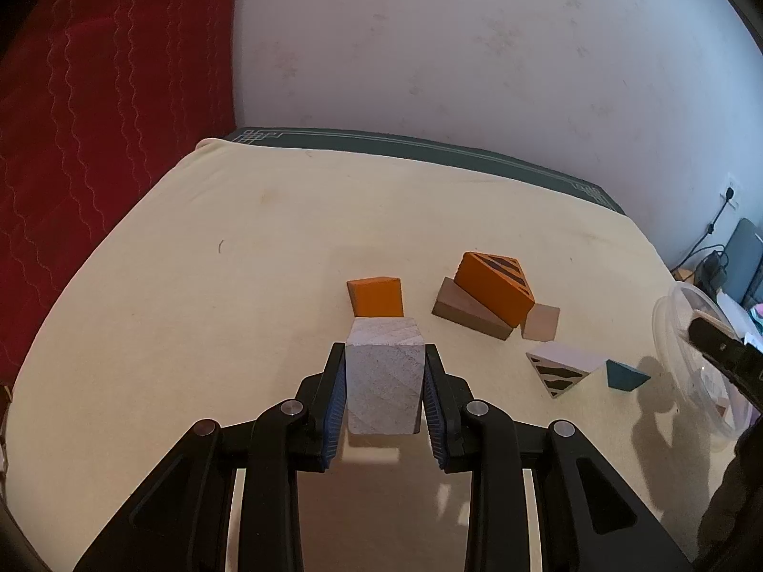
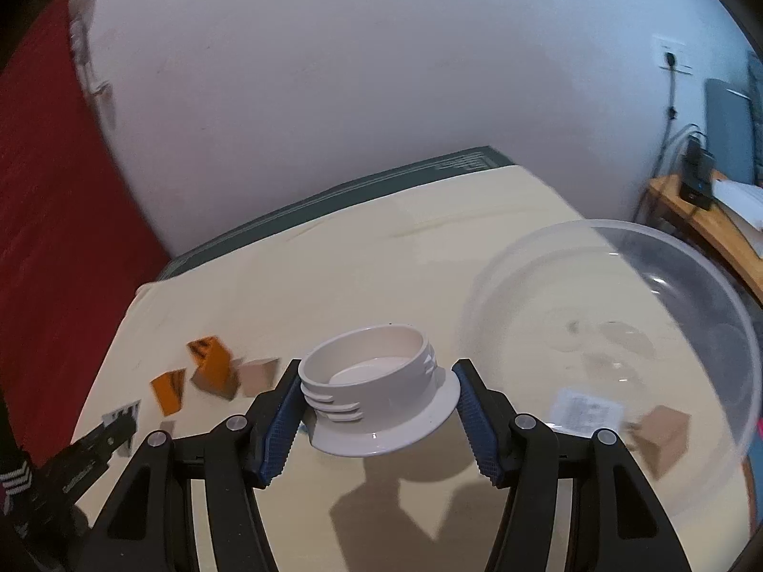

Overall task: Organize rigid objects
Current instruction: 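Grasp the white cup with saucer with the right gripper and lift it, then carry the cup into the clear bowl and release it with the right gripper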

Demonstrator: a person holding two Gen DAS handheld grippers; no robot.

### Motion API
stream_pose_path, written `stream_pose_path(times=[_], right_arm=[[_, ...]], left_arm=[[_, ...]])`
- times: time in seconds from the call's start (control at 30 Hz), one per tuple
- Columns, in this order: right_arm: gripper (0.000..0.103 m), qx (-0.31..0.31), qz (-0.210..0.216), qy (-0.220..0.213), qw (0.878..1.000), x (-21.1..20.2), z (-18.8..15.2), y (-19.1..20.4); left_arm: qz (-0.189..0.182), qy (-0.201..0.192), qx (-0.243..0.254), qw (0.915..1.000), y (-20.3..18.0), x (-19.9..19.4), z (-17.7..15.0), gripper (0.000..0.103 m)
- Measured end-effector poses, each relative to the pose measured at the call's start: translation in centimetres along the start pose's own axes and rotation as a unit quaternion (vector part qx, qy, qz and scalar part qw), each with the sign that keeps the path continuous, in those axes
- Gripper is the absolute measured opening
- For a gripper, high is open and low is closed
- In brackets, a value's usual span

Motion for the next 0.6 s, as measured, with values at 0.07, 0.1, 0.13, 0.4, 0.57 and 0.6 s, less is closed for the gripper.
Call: stream_pose_path(times=[0.07,0.1,0.13,0.4,0.57,0.6], right_arm=[[0.064,0.009,-0.012,-0.004,1.000,-0.2,0.2,-1.3],[0.064,0.012,-0.018,-0.006,1.000,-0.3,0.3,-1.8],[0.064,0.018,-0.026,-0.008,0.999,-0.4,0.5,-2.6],[0.064,0.057,-0.083,-0.026,0.995,-1.4,1.6,-8.0],[0.064,0.084,-0.118,-0.031,0.989,-1.8,1.9,-11.1],[0.064,0.087,-0.123,-0.031,0.988,-1.8,1.9,-11.7]], left_arm=[[0.000,0.000,0.001,1.0000,-0.1,-0.1,0.0,0.030],[0.000,0.000,0.002,1.0000,-0.1,-0.1,0.0,0.030],[0.000,0.000,0.002,1.0000,-0.1,-0.1,0.0,0.030],[0.002,0.002,0.008,1.0000,-0.6,-0.1,-0.2,0.030],[0.002,0.004,0.013,0.9999,-0.9,-0.1,-0.3,0.030],[0.002,0.004,0.014,0.9999,-1.0,-0.1,-0.4,0.030]])
Point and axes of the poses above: each gripper's, at about its wrist camera, not at the fingertips, and x roughly the way its jaws point, y to its left, z to its top, the point moved 10 cm from there along x, roughly the way its jaws point, and after that the axes turned 2 degrees about -y, right-handed, at the moved point
